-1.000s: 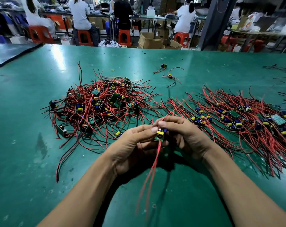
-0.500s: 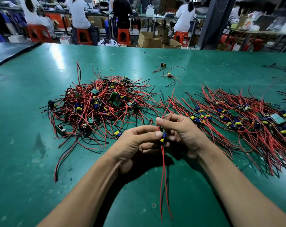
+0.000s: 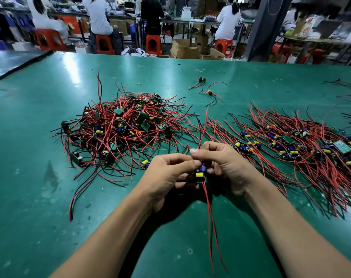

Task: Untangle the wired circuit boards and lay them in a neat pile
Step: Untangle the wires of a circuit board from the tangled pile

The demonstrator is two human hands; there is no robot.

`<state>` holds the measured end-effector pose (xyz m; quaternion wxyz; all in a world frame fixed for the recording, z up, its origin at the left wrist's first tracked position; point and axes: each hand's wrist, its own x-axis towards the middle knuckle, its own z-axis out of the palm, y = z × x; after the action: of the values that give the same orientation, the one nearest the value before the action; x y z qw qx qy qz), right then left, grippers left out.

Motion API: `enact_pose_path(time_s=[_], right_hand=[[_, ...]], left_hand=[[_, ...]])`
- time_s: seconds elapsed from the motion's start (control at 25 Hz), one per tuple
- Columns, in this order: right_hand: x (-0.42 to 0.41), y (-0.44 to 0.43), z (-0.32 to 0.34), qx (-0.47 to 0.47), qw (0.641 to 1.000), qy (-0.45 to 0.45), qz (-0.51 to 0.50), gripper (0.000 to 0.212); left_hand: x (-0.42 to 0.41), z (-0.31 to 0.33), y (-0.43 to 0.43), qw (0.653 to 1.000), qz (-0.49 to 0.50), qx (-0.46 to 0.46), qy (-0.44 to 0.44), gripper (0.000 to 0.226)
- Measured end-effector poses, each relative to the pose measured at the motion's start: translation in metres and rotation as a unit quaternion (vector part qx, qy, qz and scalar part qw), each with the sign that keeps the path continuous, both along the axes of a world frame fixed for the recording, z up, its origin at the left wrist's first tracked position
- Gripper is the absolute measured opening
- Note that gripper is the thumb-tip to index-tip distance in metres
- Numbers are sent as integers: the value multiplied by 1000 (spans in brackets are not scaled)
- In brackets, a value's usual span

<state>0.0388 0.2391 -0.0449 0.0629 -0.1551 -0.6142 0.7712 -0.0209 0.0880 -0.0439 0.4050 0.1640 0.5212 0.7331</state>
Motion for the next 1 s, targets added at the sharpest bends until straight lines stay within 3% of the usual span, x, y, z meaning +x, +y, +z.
enact_pose_path(time_s=[0.2, 0.44, 0.64, 1.0], right_hand=[[3, 2, -5, 18, 999, 11, 31, 38], [2, -2, -6, 27, 999, -5, 41, 36], [-3, -7, -7, 18, 999, 14, -44, 26], [-9, 2, 0, -114, 973, 26, -200, 17]], left_hand=[[-9, -2, -1, 997, 54, -17, 51, 12], [-13, -6, -3, 998, 17, -23, 56, 8], [-12, -6, -4, 996, -7, -23, 82, 5], [-8, -3, -4, 987, -61, -58, 137, 3]])
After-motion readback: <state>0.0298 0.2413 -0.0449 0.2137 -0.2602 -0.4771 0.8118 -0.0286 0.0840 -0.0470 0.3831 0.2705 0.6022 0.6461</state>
